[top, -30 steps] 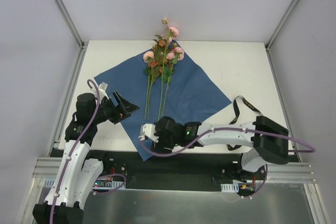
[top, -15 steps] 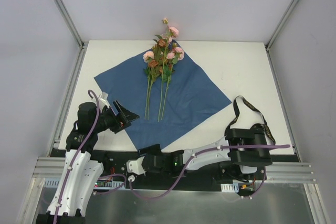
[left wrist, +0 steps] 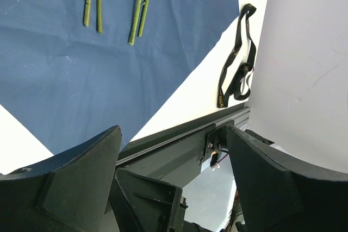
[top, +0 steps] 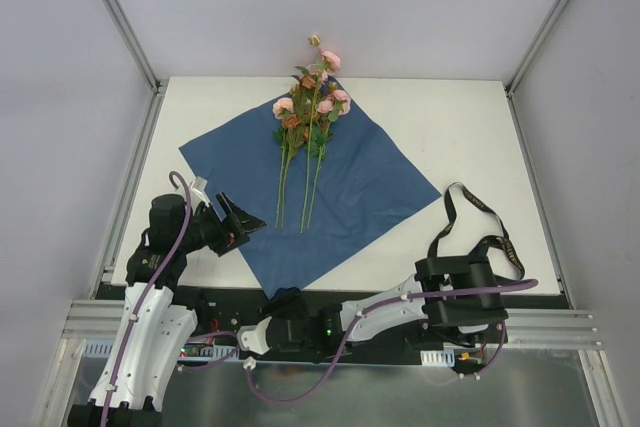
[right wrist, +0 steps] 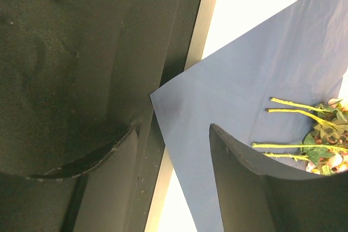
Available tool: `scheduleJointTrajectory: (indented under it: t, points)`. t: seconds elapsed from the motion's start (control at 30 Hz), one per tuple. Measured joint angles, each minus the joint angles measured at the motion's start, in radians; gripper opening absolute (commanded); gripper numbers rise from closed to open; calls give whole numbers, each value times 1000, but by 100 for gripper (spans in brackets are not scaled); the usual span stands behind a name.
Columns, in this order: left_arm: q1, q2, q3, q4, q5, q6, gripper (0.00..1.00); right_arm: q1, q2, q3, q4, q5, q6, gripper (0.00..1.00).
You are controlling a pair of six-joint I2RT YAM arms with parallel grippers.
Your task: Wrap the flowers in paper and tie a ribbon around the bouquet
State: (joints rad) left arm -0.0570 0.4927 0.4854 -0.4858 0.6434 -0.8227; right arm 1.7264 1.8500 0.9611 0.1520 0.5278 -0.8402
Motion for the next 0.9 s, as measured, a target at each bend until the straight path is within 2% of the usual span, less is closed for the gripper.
scheduleJointTrajectory:
  t: [0.2,0.33,0.5,0.73,0.9]
  points:
    - [0,10,0,-2,-1,3,79,-1,-11,-17,19,-3,3,58]
    - [0,25,0,-2,-2,5,79,-32,-39,-45,43,-67,40,57]
    - [0,43,0,-2,-8,5,79,-136,-93,-74,45,-282,140,57]
    - [0,69,0,2,-16,14,79,-241,-146,-130,74,-495,232,56]
    - [0,90,0,16,-16,20,79,-382,-255,-186,67,-481,229,64]
